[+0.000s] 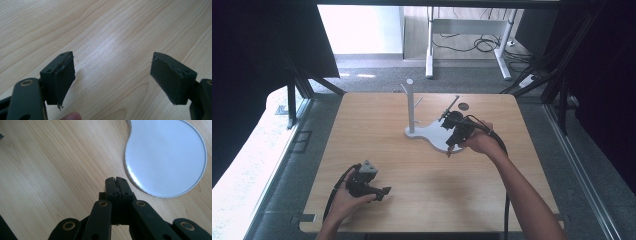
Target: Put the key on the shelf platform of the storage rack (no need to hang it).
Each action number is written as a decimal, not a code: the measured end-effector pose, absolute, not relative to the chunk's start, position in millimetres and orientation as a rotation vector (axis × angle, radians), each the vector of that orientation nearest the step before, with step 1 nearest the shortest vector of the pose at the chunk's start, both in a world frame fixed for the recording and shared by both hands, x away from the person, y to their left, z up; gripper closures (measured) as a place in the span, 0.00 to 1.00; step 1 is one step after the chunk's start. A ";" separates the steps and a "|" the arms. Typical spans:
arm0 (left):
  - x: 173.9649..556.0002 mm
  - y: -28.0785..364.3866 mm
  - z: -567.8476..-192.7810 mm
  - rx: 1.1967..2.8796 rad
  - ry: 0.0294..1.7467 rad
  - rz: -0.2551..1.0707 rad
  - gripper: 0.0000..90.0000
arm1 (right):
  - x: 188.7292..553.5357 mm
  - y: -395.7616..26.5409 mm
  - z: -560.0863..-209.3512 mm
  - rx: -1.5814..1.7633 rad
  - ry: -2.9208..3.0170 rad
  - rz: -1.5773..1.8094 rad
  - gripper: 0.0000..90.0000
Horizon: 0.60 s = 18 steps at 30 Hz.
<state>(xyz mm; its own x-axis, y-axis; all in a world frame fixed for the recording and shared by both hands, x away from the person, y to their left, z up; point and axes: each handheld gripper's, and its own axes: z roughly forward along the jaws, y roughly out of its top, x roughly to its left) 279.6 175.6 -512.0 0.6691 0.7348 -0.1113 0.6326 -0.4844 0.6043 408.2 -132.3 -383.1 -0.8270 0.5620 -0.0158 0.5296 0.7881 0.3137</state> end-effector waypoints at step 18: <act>279.8 171.3 -514.0 2.280 1.029 0.214 0.22 | 417.8 -125.9 -387.0 0.892 2.860 0.433 1.00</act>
